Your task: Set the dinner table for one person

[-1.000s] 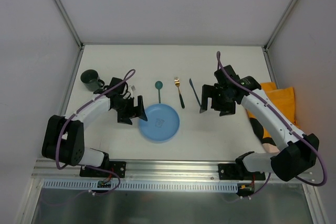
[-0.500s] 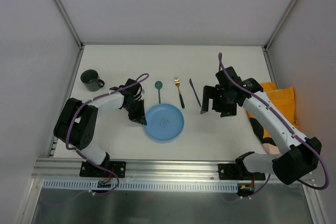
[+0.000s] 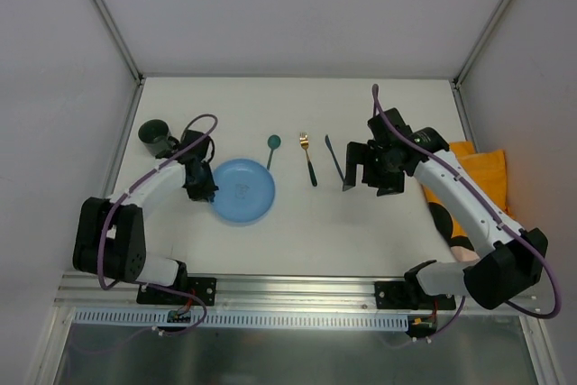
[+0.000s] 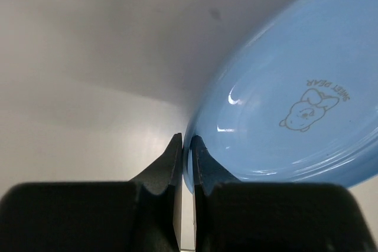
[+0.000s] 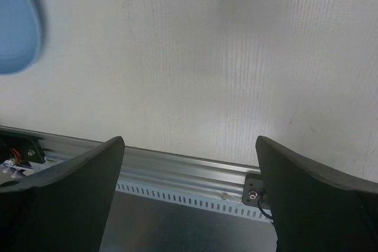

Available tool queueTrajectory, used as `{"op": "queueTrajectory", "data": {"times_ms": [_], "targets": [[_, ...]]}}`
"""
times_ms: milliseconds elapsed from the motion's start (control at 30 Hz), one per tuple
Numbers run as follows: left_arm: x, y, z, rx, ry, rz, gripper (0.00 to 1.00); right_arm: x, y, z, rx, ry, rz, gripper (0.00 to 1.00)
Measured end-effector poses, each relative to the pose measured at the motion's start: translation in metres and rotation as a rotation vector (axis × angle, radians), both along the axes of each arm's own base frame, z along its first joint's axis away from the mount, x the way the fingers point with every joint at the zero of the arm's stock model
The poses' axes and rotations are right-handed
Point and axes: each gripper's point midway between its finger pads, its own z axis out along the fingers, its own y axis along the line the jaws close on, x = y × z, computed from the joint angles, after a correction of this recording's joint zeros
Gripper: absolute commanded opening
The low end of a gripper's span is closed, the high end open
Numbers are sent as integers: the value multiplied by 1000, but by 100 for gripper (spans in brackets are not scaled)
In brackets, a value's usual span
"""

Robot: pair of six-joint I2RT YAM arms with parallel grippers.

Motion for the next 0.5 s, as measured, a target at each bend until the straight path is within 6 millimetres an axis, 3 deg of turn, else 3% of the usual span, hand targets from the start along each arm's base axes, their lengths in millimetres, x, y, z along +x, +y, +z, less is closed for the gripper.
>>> {"op": "queueTrajectory", "data": {"times_ms": [133,333,500], "targets": [[-3,44,11,78,-31,168,0,3,1,-2,-7,11,4,99],[-18,62,16,150,0,307,0,6,3,-2,-11,9,14,99],[-37,90,25,205,21,494,0,6,3,-2,-12,8,18,99]]}}
